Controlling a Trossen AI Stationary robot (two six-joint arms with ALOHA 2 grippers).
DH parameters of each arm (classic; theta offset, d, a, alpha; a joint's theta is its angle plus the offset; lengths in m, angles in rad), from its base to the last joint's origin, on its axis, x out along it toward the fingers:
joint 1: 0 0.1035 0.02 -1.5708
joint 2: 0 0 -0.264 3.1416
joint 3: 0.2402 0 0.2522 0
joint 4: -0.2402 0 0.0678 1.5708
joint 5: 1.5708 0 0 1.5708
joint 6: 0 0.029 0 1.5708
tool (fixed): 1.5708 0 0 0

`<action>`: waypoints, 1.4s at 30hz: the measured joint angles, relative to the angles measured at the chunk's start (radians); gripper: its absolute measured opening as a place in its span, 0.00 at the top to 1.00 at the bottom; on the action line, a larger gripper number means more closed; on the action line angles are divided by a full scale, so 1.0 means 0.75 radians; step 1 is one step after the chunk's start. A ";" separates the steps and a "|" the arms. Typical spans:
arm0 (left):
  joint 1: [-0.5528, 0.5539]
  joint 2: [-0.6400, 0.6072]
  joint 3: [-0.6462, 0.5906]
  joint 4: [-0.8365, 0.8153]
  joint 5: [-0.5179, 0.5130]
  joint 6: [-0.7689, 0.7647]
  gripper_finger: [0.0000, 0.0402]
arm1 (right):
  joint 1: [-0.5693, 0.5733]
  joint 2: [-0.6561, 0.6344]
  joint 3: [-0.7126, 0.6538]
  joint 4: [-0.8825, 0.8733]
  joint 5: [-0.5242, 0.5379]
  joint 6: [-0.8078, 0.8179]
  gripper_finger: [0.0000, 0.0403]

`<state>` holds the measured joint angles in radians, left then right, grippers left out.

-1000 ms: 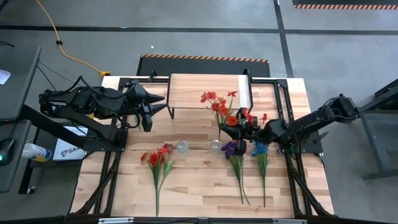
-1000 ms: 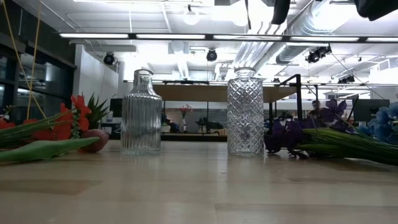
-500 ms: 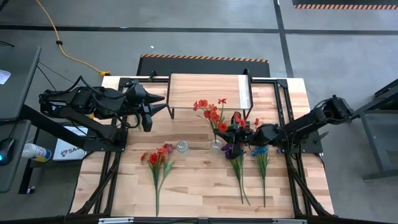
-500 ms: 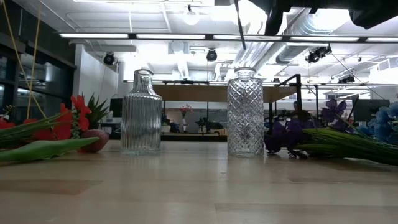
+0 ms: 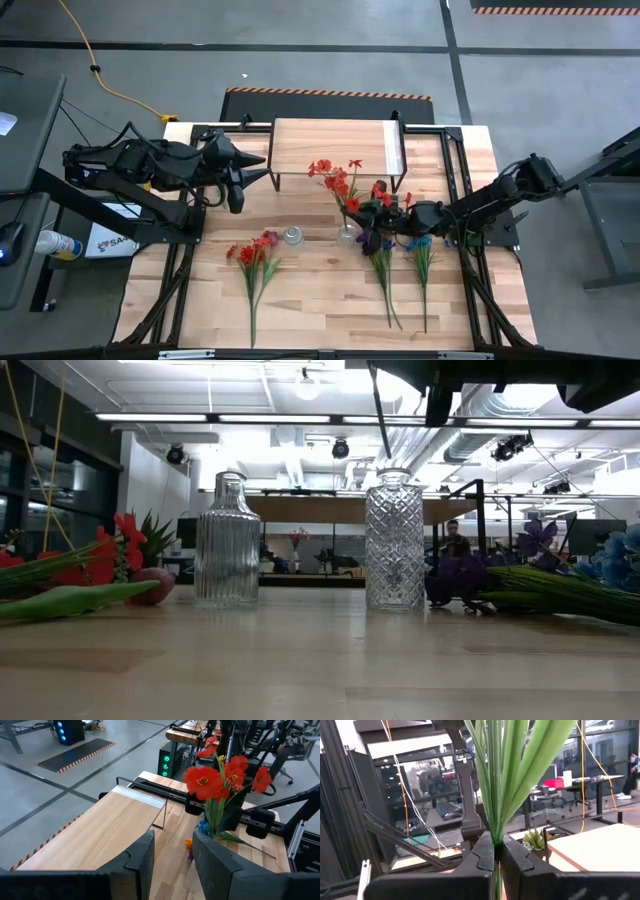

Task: Pick and place flowers into a vace then onto a shelf
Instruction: Put the left orange flowers into the right transparent vase

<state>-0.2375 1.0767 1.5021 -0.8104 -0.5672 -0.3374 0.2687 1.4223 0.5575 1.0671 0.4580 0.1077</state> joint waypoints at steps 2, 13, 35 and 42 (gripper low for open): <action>0.000 0.000 0.000 0.000 0.007 0.000 0.59 | 0.000 0.000 0.000 -0.038 0.011 0.015 1.00; 0.000 0.000 0.000 -0.001 0.021 0.000 0.59 | 0.002 0.000 0.000 -0.112 0.053 0.032 1.00; 0.000 0.000 0.000 -0.001 0.023 0.000 0.59 | 0.020 -0.001 0.000 -0.201 0.130 0.063 1.00; 0.000 0.000 0.000 -0.001 0.023 0.001 0.59 | 0.026 -0.001 0.000 -0.215 0.129 0.090 0.99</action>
<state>-0.2375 1.0767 1.5021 -0.8108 -0.5503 -0.3367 0.2883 1.4220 0.5575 0.9058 0.5548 0.1749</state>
